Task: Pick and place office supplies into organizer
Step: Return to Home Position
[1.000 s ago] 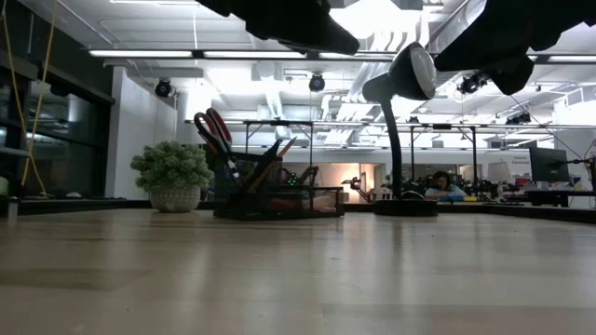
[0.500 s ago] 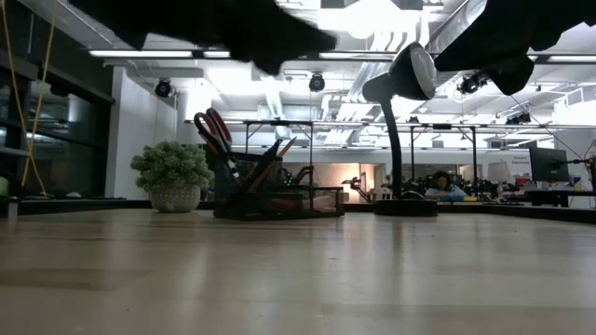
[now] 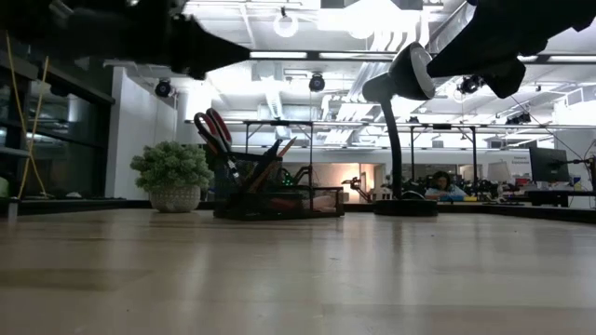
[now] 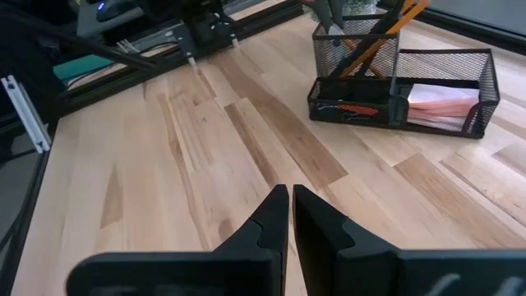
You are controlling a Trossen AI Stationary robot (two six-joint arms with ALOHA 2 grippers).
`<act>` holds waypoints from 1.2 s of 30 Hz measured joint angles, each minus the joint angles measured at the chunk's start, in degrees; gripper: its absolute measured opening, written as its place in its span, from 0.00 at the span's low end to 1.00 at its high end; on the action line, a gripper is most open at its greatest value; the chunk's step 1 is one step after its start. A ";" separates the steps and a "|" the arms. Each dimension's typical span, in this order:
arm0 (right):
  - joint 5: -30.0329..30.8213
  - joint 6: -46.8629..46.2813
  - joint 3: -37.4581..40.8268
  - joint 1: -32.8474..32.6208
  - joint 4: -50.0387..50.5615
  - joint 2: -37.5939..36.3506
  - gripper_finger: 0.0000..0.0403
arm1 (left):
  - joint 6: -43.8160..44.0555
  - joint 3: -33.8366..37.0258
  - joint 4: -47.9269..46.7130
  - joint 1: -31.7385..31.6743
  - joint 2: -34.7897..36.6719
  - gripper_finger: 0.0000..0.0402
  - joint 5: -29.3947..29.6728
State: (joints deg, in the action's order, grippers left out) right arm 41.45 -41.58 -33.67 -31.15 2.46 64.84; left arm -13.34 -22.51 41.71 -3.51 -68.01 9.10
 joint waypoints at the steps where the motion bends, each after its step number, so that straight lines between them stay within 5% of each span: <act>1: 0.00 0.00 -0.01 0.10 0.02 0.00 0.03 | 0.11 1.75 1.65 -0.38 1.33 0.00 -0.03; 15: -4.98 -1.01 0.00 0.43 0.35 0.00 0.03 | 0.02 16.32 6.60 -0.99 16.86 0.00 5.03; 22: -4.63 -1.01 -0.02 0.43 0.35 0.00 0.03 | -0.43 21.12 6.56 -1.00 24.27 0.00 3.12; 36: -4.74 -1.90 -0.01 0.43 0.37 0.00 0.03 | -5.86 22.02 1.64 -1.02 34.85 0.00 -1.46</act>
State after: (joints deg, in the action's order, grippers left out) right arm 36.71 -43.48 -33.68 -30.72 2.83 64.84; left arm -19.20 -0.49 43.35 -4.54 -33.15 7.64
